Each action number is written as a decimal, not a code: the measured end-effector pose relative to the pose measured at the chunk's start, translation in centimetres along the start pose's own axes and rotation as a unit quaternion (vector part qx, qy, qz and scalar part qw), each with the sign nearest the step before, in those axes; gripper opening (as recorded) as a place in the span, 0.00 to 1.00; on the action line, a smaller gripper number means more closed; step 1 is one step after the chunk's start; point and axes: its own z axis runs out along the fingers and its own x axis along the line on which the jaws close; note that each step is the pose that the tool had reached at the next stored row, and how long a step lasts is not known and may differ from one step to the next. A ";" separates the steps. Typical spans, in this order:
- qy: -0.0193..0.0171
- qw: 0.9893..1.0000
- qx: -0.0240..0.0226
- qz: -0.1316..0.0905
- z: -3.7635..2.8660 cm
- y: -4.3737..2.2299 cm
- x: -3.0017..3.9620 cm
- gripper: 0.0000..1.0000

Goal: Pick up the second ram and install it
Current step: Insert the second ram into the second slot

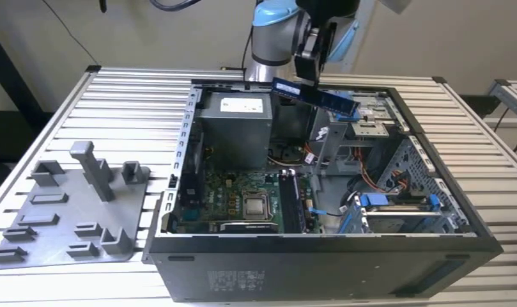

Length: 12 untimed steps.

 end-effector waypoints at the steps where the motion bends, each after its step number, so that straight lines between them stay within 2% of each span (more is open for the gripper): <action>1: 0.000 1.000 0.000 0.007 0.00 0.00 0.00 0.14; 4: 0.001 1.000 0.000 0.029 0.01 0.00 0.00 0.14; 7: 0.001 0.999 0.000 0.051 0.02 0.00 0.00 0.14; 12: 0.002 0.996 0.001 0.087 0.03 0.00 0.00 0.14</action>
